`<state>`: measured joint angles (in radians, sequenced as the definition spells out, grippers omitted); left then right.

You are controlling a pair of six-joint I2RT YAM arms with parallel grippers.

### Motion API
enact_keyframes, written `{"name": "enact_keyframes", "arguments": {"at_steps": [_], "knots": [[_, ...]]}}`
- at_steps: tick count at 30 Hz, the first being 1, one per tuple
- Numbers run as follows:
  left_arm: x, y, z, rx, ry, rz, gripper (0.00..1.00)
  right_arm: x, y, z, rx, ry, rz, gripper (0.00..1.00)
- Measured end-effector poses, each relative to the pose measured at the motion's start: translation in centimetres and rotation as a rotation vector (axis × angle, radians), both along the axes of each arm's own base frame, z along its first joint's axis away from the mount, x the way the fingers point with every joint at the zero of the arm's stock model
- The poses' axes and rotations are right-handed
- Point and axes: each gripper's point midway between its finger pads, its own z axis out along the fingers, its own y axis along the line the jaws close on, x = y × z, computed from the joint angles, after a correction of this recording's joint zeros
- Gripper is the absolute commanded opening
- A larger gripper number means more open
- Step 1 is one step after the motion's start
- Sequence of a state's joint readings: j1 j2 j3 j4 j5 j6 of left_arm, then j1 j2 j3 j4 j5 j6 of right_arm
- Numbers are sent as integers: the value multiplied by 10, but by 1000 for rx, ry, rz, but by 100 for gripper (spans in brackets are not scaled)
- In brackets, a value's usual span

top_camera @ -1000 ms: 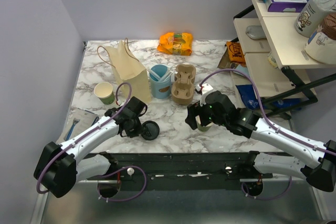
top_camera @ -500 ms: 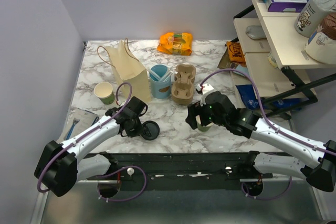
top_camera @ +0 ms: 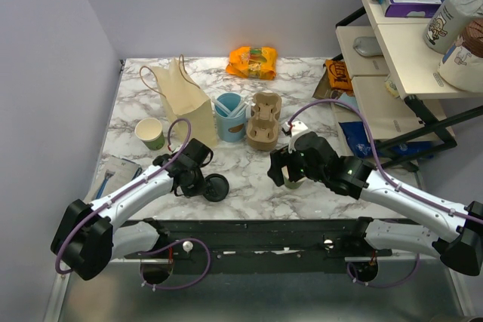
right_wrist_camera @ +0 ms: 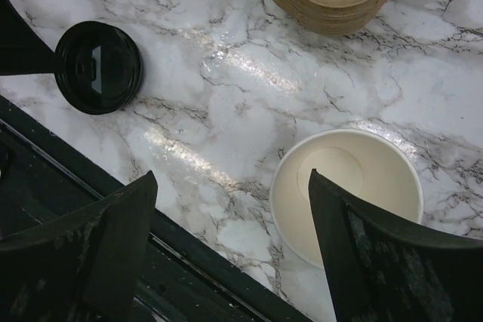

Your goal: Pack the takeout coffee

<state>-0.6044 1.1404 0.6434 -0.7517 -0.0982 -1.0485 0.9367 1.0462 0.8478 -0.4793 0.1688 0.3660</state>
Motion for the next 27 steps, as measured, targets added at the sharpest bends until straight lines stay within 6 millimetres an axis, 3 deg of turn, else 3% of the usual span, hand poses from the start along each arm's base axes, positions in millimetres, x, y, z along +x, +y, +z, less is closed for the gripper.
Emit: {"name": "enact_keyframes", "arguments": {"at_steps": [9,17,22,27], "knots": [[0,-6,4,-36,-7,-14,0,0,1,0,-2,-9,18,86],[3,-13,19,-97,-57,-19,0,-11,24,2,49,-39,169,84],[1,-16,19,-116,-45,-5,0,-34,63,12,93,-117,395,82],[-1,-18,18,-127,-24,12,0,-65,108,-11,61,-165,630,81]]}}
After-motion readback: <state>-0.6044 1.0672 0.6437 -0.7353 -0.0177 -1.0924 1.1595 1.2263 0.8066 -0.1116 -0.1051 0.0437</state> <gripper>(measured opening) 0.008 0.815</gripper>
